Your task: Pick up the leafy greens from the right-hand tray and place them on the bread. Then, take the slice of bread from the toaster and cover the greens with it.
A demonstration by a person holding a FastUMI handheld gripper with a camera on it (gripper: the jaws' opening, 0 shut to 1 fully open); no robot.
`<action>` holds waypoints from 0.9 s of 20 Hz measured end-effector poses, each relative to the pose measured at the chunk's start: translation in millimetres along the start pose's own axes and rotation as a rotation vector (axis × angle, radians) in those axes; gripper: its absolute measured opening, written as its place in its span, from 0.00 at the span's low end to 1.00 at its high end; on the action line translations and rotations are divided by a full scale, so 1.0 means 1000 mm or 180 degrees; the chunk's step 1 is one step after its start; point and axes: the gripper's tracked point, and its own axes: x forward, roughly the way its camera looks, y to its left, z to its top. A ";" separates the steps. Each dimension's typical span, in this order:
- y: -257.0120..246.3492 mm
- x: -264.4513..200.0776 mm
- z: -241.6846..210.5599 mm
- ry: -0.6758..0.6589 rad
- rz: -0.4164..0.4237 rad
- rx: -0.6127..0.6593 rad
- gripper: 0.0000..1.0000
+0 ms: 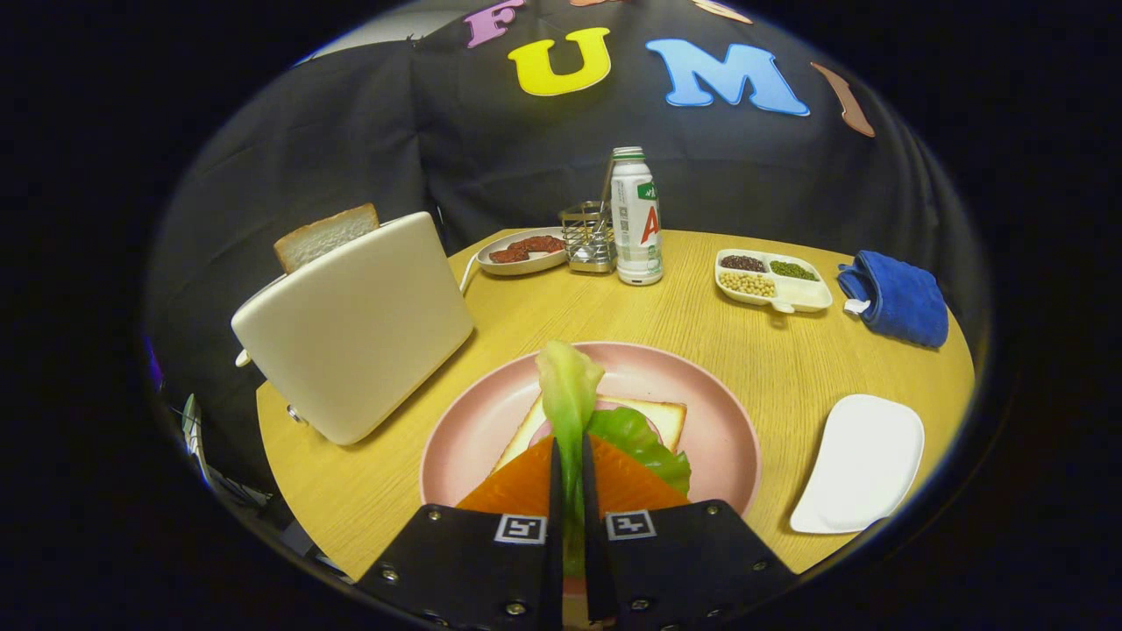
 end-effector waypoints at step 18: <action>0.142 -0.052 0.108 -0.1178 0.0116 -0.0409 0.99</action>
